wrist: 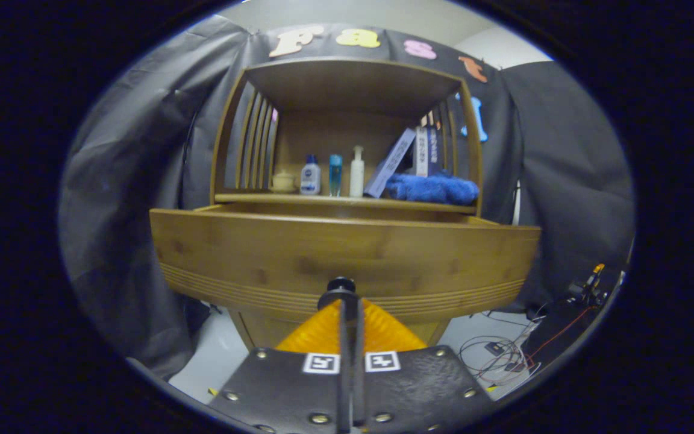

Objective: Pull open the drawer, take out the items inside it, and place them on the countertop above the cabinet.

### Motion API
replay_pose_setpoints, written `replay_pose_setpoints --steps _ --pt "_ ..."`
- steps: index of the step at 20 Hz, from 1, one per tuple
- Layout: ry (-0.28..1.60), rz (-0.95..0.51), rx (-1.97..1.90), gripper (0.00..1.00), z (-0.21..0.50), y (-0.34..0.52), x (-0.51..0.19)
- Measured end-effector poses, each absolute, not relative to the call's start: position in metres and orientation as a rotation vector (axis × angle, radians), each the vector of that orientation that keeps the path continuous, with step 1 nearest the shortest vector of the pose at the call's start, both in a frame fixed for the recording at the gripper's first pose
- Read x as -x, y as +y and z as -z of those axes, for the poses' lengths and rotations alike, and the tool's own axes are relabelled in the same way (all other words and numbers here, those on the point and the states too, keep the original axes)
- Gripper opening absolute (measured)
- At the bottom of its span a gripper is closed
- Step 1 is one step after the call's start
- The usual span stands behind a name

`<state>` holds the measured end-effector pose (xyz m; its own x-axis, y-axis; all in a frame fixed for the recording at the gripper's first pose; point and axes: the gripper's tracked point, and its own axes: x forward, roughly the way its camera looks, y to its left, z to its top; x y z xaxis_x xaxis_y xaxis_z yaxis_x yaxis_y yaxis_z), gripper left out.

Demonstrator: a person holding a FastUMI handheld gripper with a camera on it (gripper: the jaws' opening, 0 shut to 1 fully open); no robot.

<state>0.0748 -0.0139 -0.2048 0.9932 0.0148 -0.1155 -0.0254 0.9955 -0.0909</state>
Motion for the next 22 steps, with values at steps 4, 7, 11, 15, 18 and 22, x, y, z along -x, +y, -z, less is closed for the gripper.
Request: replay_pose_setpoints --steps 4,7,11,15,18,22 --pt "0.086 -0.044 0.149 0.05 0.190 -0.011 -0.060" --pt "0.087 0.040 0.072 0.31 0.185 -0.031 -0.074" --pt "0.226 -0.007 -0.015 0.66 0.208 -0.022 -0.095" --pt "0.178 0.014 -0.041 0.48 0.206 -0.029 -0.104" --pt "0.186 0.021 -0.031 0.30 0.204 -0.028 -0.098" --pt "0.212 0.038 -0.006 0.23 0.204 -0.030 -0.072"
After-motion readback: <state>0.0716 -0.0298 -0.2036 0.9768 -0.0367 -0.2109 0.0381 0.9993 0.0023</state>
